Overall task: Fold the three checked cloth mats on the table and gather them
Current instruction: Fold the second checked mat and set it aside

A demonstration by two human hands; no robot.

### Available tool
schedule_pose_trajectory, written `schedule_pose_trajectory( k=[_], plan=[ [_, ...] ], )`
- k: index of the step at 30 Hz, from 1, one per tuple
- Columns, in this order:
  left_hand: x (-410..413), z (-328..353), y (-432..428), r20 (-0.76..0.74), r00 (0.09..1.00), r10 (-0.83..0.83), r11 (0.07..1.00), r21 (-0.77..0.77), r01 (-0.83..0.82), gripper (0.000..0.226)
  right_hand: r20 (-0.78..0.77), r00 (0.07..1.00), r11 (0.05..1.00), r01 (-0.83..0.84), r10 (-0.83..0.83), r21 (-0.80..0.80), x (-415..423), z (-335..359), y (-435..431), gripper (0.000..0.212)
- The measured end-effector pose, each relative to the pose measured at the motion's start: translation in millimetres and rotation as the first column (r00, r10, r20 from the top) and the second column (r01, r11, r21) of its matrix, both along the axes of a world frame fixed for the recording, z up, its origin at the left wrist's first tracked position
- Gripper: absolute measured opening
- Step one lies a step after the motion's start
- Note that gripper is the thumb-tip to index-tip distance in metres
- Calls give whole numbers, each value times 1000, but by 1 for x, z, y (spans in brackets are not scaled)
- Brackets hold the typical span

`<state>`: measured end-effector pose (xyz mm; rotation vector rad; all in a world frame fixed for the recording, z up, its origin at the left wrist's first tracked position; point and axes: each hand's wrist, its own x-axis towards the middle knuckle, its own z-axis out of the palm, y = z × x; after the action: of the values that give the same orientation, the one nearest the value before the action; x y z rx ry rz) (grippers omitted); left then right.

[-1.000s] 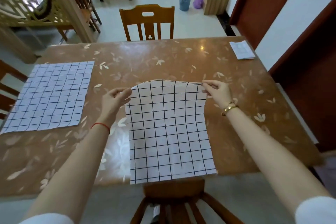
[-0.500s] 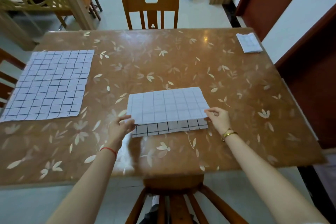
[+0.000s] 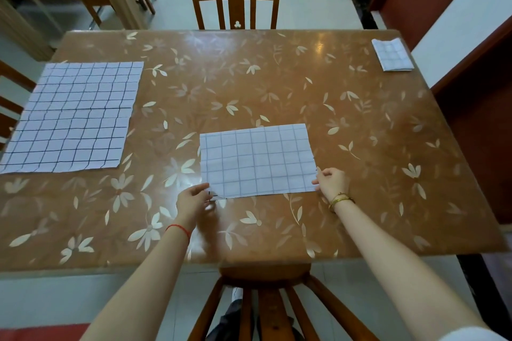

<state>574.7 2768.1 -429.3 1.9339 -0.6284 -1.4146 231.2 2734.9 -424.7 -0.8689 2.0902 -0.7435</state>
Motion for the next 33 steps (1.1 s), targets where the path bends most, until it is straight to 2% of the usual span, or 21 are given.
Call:
schedule_pose_trajectory(
  k=[2, 4, 7, 9, 16, 18, 21, 23, 24, 26, 27, 28, 30, 33],
  plan=[
    [-1, -5, 1, 57, 998, -14, 1000, 22, 13, 29, -71, 997, 999, 29, -28, 20, -2, -8, -1, 29],
    [-3, -9, 3, 146, 989, -4, 1000, 17, 2, 27, -152, 988, 997, 22, -11, 70, -4, -12, -1, 26],
    [-6, -7, 7, 338, 940, 52, 999, -7, -53, 28, -194, 980, 994, -13, 35, 113, -2, -14, -2, 25],
    [-10, -8, 7, 383, 922, 55, 998, -1, -59, 35, -201, 975, 984, -61, 94, 165, 0, -16, -4, 29],
    [-20, -16, -5, 386, 922, 2, 990, 128, -56, 44, -229, 969, 973, -45, 98, 228, 6, -24, -10, 41],
    [-21, -17, -9, 372, 928, 16, 987, 142, -74, 44, -251, 959, 966, -63, 129, 252, 9, -22, -13, 35],
    [-19, -24, -13, 359, 933, 15, 983, 165, -79, 42, -290, 924, 940, -160, 250, 303, 13, -17, -15, 12],
    [-18, -27, -14, 357, 934, 5, 984, 163, -67, 37, -284, 924, 938, -166, 256, 304, 14, -20, -16, 26],
    [-18, -28, -14, 346, 938, 19, 985, 154, -76, 31, -268, 934, 945, -157, 237, 288, 15, -18, -16, 27],
    [-20, -26, -12, 315, 947, 58, 988, 118, -100, 14, -244, 946, 953, -148, 215, 265, 15, -13, -12, 11],
    [-20, -24, -10, 308, 948, 74, 989, 99, -109, 12, -222, 958, 961, -126, 183, 246, 15, -13, -10, 22],
    [-18, -25, -8, 298, 950, 89, 990, 80, -118, 14, -197, 967, 968, -113, 159, 225, 14, -13, -8, 33],
    [-14, -26, -5, 234, 965, 118, 989, 55, -134, 25, -108, 990, 981, -71, 92, 183, 13, -11, -1, 39],
    [-6, -26, -4, 157, 983, 100, 990, 80, -113, 42, 24, 998, 975, -61, 57, 215, 10, -7, 10, 28]
  ],
)
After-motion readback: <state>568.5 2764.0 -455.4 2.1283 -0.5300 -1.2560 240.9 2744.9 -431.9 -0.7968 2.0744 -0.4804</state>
